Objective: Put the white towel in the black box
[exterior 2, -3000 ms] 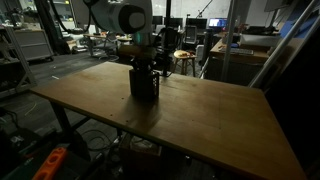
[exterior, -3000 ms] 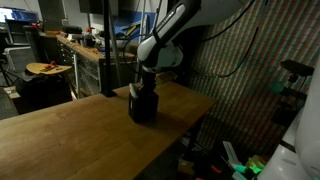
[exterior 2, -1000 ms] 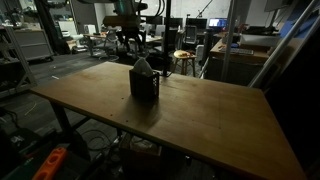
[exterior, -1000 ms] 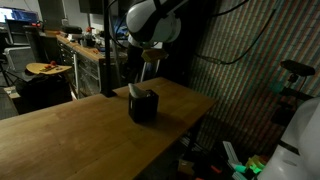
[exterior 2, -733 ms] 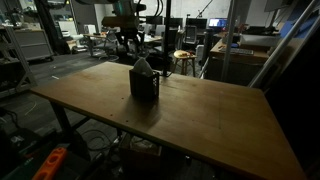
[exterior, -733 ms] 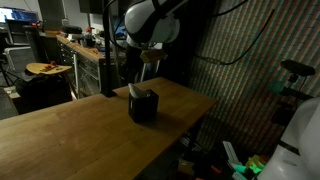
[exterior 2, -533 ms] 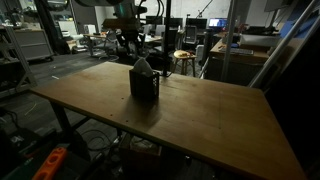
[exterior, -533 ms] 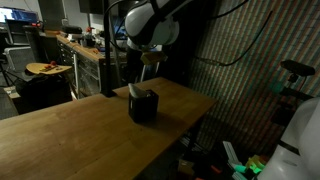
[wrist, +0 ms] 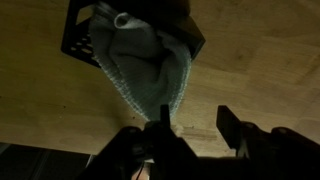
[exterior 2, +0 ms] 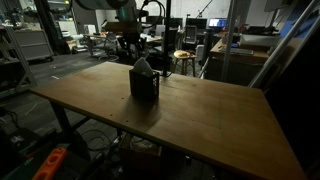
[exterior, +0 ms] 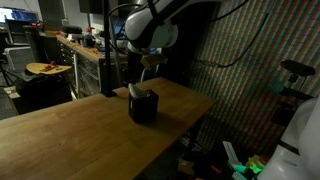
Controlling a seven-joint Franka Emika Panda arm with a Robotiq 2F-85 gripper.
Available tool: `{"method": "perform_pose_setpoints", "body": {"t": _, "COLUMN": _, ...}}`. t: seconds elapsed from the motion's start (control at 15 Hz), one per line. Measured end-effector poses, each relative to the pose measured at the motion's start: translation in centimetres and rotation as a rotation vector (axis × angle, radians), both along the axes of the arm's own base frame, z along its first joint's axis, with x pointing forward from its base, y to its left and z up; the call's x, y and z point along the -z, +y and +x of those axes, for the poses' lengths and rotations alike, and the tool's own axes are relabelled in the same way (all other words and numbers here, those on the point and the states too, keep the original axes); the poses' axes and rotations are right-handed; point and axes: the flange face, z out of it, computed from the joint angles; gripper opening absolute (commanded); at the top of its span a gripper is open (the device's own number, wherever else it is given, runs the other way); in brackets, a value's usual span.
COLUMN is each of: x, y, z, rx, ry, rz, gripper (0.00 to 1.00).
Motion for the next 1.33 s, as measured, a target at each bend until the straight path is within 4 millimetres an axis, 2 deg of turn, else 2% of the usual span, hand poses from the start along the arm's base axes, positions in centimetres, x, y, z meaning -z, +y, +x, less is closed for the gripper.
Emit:
{"method": "perform_pose_setpoints", "body": {"t": 0.8, "x": 1.3, "y": -0.9, "z": 1.4, "rx": -0.014, "ry": -0.014, "rz": -0.034, "gripper": 0.47}}
{"method": "perform_pose_setpoints", "body": {"t": 1.0, "x": 1.7, "y": -1.1, "z": 1.6, "rx": -0.014, "ry": -0.017, "rz": -0.037, "gripper": 0.42}}
{"method": "perform_pose_setpoints", "body": {"t": 1.13, "x": 1.8, "y": -1.2, "z": 1.6, "rx": -0.015, "ry": -0.019, "rz": -0.041, "gripper": 0.18}}
{"method": "perform_pose_setpoints", "body": {"t": 1.27, "x": 1.9, "y": -1.3, "z": 1.7, "rx": -0.016, "ry": -0.018, "rz": -0.042, "gripper": 0.04}}
{"method": "perform_pose_setpoints", "body": {"t": 1.33, "x": 1.9, "y": -1.3, "z": 1.7, "rx": -0.015, "ry": -0.018, "rz": -0.043, "gripper": 0.04}}
